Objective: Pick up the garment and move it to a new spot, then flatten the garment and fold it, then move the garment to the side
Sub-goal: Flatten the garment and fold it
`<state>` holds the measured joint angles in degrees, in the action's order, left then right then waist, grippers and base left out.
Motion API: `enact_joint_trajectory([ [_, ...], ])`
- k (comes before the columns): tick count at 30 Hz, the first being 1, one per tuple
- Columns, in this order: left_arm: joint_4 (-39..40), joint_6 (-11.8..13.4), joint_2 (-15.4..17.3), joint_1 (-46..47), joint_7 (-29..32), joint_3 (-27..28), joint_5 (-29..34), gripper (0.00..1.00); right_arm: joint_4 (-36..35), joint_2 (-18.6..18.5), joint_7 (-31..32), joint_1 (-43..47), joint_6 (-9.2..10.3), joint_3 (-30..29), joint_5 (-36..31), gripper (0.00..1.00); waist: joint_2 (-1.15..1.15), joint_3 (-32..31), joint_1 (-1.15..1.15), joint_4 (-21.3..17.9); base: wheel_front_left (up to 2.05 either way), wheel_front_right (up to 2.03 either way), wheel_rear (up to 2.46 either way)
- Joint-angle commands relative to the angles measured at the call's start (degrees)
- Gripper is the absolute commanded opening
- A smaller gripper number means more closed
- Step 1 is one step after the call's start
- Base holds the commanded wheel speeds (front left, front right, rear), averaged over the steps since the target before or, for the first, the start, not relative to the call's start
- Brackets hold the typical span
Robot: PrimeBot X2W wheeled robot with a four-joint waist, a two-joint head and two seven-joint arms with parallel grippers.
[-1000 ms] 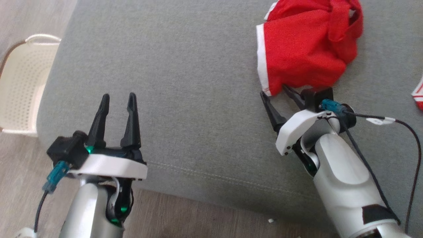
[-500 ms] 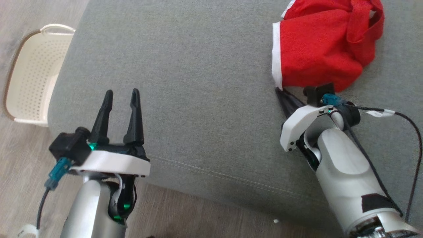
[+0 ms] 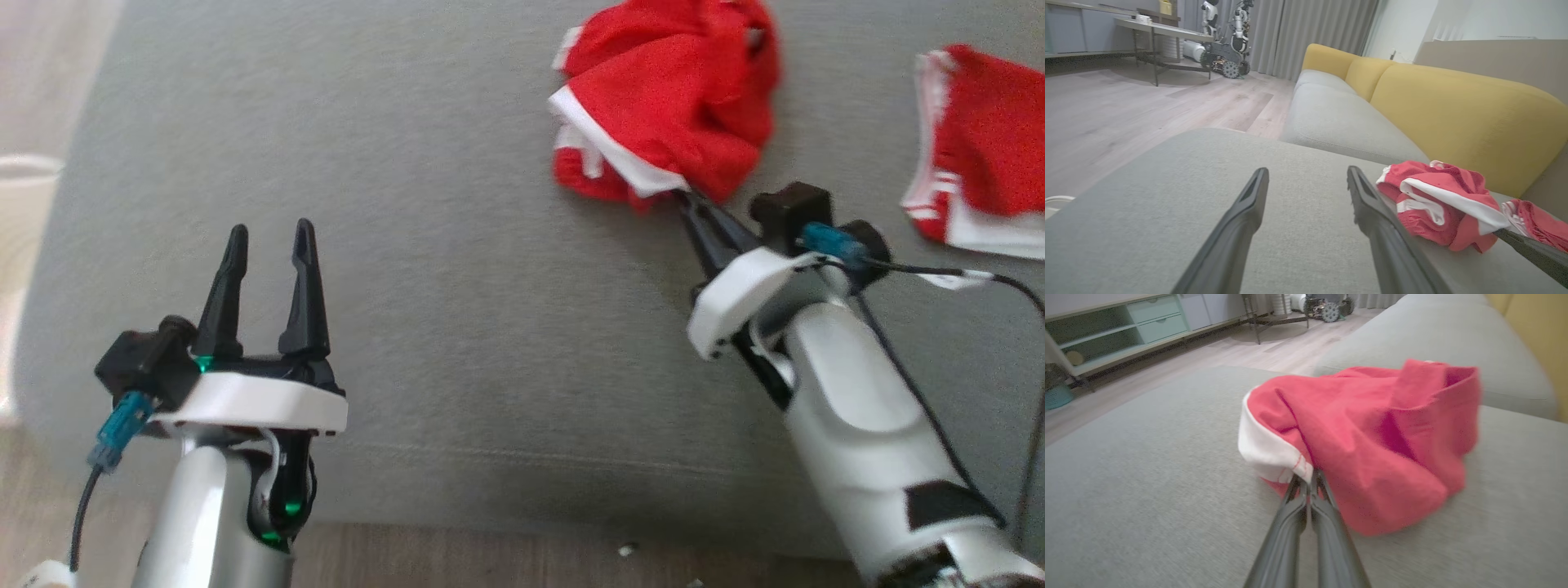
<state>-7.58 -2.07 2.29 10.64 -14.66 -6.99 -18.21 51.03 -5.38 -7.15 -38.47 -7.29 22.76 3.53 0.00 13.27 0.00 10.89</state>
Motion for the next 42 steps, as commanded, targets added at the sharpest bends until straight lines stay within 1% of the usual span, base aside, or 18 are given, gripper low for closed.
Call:
enact_joint_trajectory([
  [1,1.7,-0.2,0.6,0.9,-0.3,2.3,0.4,1.0,-3.6,-0.9,0.4,1.9,-0.2,1.1,1.0,0.0,0.0,-1.7,0.0,-4.4,0.0,0.0,0.0],
  [5,1.3,-0.7,0.6,0.9,-0.3,2.7,0.9,1.0,-9.7,-4.3,2.9,4.2,-0.2,0.0,1.4,0.0,0.0,-2.0,0.0,-8.0,0.0,0.0,0.0],
  [8,1.1,-0.9,0.6,1.1,-0.3,2.8,1.2,1.0,-14.5,-5.9,5.0,6.3,-0.2,-1.9,2.0,0.0,0.0,-1.9,0.0,-10.4,0.0,0.0,0.0],
  [14,0.3,-1.9,0.6,2.7,-0.3,2.1,2.5,1.0,-22.9,-7.7,8.7,10.9,-0.2,-5.9,0.8,0.0,0.0,-0.3,0.0,-13.8,0.0,0.0,0.0],
  [18,-1.8,-2.8,0.6,4.4,-0.3,0.8,3.5,1.0,-26.0,-8.1,11.0,14.0,-0.2,-8.5,-0.7,0.0,0.0,1.1,0.0,-15.3,0.0,0.0,0.0],
  [23,-5.7,-4.1,0.6,7.7,-0.3,-0.9,3.4,1.0,-28.0,-7.0,12.2,15.3,-0.2,-10.1,-1.9,0.0,0.0,3.2,0.0,-17.2,0.0,0.0,0.0],
  [25,-8.6,-4.7,0.6,9.2,-0.3,-2.4,2.5,1.0,-28.3,-6.4,12.2,15.2,-0.2,-10.1,-2.1,0.0,0.0,3.7,0.0,-18.0,0.0,0.0,0.0],
  [28,-13.3,-5.2,1.6,11.8,0.3,-5.7,0.9,1.0,-28.1,-5.9,11.9,14.8,-0.2,-9.7,-2.5,0.0,0.0,4.5,0.0,-19.0,0.0,0.0,0.0],
  [29,-13.3,-5.2,1.6,11.8,0.3,-5.7,0.9,1.0,-28.1,-5.9,11.9,14.8,-0.2,-9.7,-2.5,0.0,0.0,4.5,0.0,-19.0,0.0,0.0,0.0],
  [32,-16.8,-5.4,2.5,14.6,1.0,-8.0,-1.7,1.0,-27.6,-5.4,11.6,14.3,-0.2,-9.4,-2.8,0.0,0.0,5.0,0.0,-19.8,0.0,0.0,0.0],
  [33,-18.9,-5.4,3.4,16.5,1.5,-8.9,-3.0,1.0,-27.1,-5.1,11.2,14.0,-0.2,-9.2,-2.8,0.0,0.0,5.2,0.0,-20.2,0.0,0.0,0.0],
  [37,-22.8,-5.4,4.6,20.0,2.7,-10.1,-4.9,1.0,-26.4,-4.8,10.5,13.2,-0.2,-9.2,-2.8,0.0,0.0,5.8,0.0,-20.8,0.0,0.0,0.0],
  [42,-25.6,-5.4,6.0,22.6,3.8,-13.2,-6.4,1.0,-25.4,-4.3,9.8,12.7,-0.2,-9.1,-3.0,0.0,0.0,6.1,0.0,-21.3,0.0,0.0,0.0],
])
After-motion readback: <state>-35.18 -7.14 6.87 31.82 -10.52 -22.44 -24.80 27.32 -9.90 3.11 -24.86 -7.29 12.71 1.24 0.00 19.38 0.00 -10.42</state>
